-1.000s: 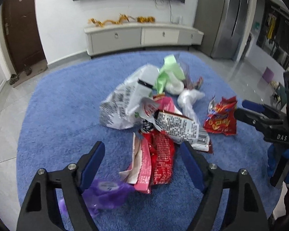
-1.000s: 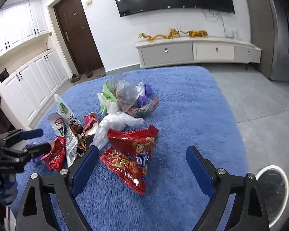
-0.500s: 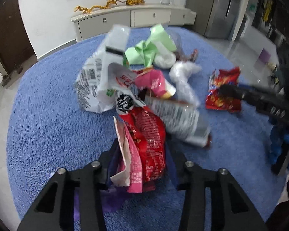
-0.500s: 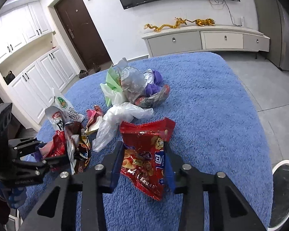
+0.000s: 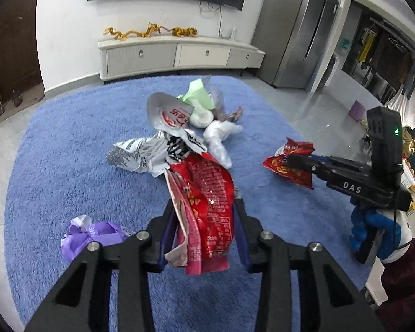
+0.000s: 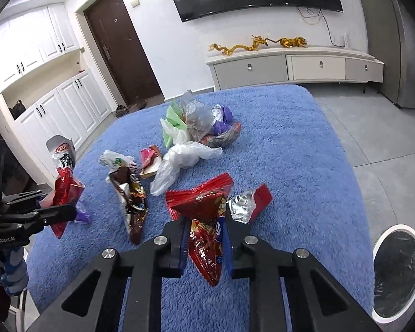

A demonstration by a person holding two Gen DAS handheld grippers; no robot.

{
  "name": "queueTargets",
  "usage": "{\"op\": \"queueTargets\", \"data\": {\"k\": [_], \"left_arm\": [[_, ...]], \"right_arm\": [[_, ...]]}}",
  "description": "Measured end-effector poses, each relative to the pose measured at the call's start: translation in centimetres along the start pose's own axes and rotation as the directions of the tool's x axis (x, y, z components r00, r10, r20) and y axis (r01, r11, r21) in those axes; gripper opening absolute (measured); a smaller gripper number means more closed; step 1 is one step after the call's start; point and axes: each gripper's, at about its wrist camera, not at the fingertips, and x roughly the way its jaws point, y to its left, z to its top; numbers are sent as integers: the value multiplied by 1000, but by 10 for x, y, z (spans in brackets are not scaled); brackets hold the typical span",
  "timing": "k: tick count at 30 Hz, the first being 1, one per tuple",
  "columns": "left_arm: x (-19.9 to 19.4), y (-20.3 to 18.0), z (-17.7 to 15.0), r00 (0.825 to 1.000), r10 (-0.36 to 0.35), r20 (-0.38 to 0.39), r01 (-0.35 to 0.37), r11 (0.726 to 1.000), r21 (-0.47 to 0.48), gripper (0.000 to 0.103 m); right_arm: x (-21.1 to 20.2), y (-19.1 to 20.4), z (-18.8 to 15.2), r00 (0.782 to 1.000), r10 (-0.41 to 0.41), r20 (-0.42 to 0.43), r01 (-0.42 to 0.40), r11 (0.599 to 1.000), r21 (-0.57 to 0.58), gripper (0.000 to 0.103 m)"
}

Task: Collect trash
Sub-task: 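Carry both wrappers over the grey bin and open both tools to drop them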

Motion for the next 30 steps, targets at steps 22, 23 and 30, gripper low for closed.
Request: {"op": "queueTargets", "data": {"k": [22,23,30], "left_arm": [[62,-211,76,969,-243,-45,246,925,291,36],[72,-225,80,964,-259,-64,266,916,301,36],[171,-318,111,917,-334,-217,387,878,284,37]], "right_arm": [[-139,-142,-39,933,-327,147,288,928,236,17],[-145,-157,-45,923,-360,134,319,913,255,17],[-150,-241,-70,885,-465,31,427,836,346,17]]}}
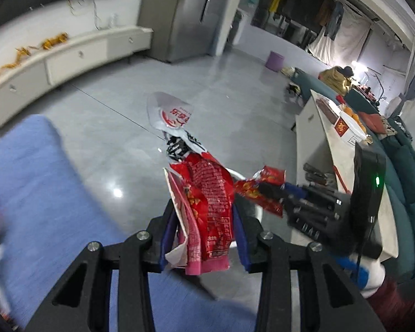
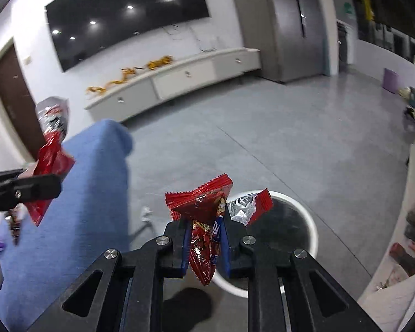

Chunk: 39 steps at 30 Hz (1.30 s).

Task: Collect trash
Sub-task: 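Carry both wrappers over the grey bin and open both tools to drop them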

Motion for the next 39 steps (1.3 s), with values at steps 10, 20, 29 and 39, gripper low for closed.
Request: {"op": "queueTargets", "data": {"k": [10,20,29,39], "left_arm": [[132,-17,34,983,-104,-148,91,991,-95,46],[167,-21,41,970,-162,-183,132,978,-165,60],[129,-19,37,989,-120,-85,103,977,-186,60],[40,-8,23,995,-57,82,74,973,-219,60]], "right_arm": [[72,-71,-10,991,-76,-113,87,991,97,24],[98,-96,-20,974,-149,-168,168,980,105,44],[87,-88,-16,971,-170,-168,189,977,104,50],[31,-58,3,983,-169,-71,176,978,115,50]]}}
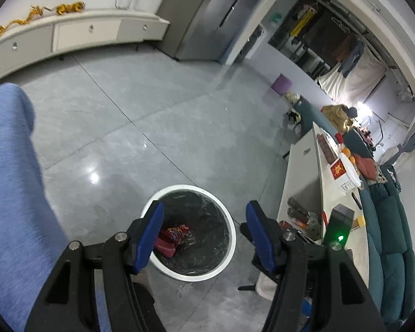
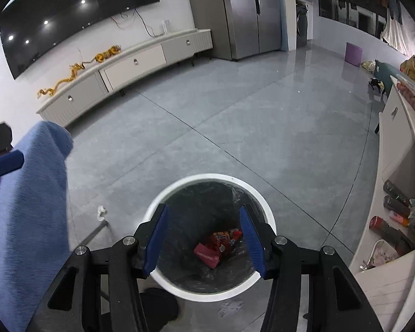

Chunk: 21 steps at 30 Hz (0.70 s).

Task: Collect trash
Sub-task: 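Carry both wrappers over the grey bin and open both tools to drop them, then move both open tools back from the bin toward the rug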

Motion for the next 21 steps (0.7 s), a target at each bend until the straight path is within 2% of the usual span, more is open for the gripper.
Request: {"op": "queueTargets", "data": {"k": [6,9,15,19,21], "left_arm": [[-49,2,-11,994,52,96,-52,999,2,60],[-81,7,-21,984,68,167,-67,998,-17,60],[-127,19,-38,973,112,203,-110,994,-23,60],[-150,32,-54,941,211,263,-210,977,-34,60],[-148,38,-57,920,277,279,-275,960,-46,60]], "right_arm": [[-41,31,9,998,24,60,-21,999,-49,50],[-65,50,14,994,39,99,-30,996,-85,51],[-115,84,16,979,83,185,-56,988,-147,55],[-122,87,15,970,94,225,-53,982,-182,59],[-114,80,17,967,93,236,-52,983,-174,60]]}}
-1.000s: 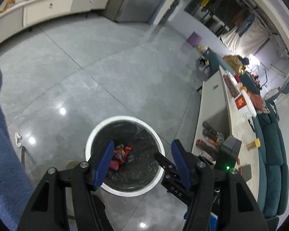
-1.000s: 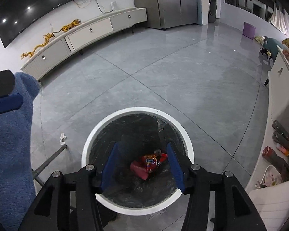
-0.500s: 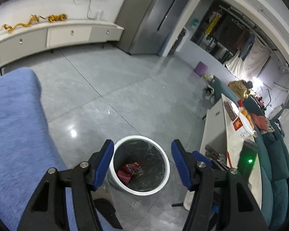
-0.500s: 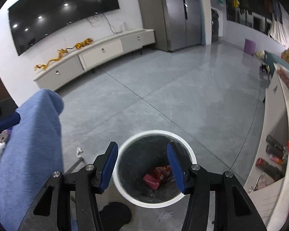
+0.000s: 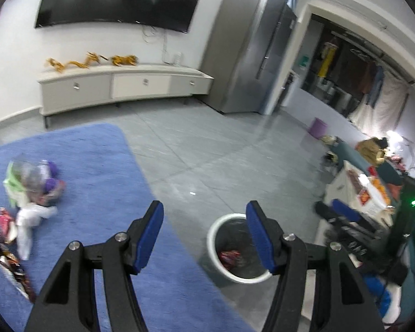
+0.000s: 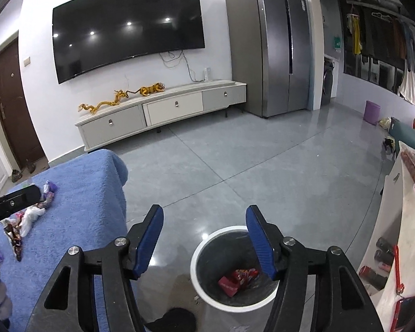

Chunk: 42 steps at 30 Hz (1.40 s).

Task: Collect trash
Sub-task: 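Move both open tools back from the bin toward the rug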

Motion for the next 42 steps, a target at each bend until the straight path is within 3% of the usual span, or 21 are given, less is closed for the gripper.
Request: {"op": "queueTargets", "data": {"k": [5,14,17,25,33,37,42], "left_arm": [[29,-5,1,986,159,50,-161,986,44,60],[72,6,13,949,281,145,-297,949,104,61],[83,20,18,944,294,148,-308,948,76,70],[103,37,16,939,321,126,-328,944,40,71],[104,57,16,924,367,108,-368,930,-13,71],[104,52,14,928,360,99,-362,932,0,71],[96,36,11,938,336,87,-338,941,9,71]], "right_arm": [[37,-40,0,1000,-26,3,25,998,62,60],[102,-124,-10,993,-117,-11,117,985,127,60],[122,-137,-17,990,-141,-13,142,981,131,60],[167,-161,-42,983,-175,-63,182,974,133,60],[183,-195,-78,955,-240,-174,272,943,193,61],[170,-190,-72,956,-235,-173,264,949,174,61],[145,-162,-40,973,-192,-125,206,972,112,61]]}}
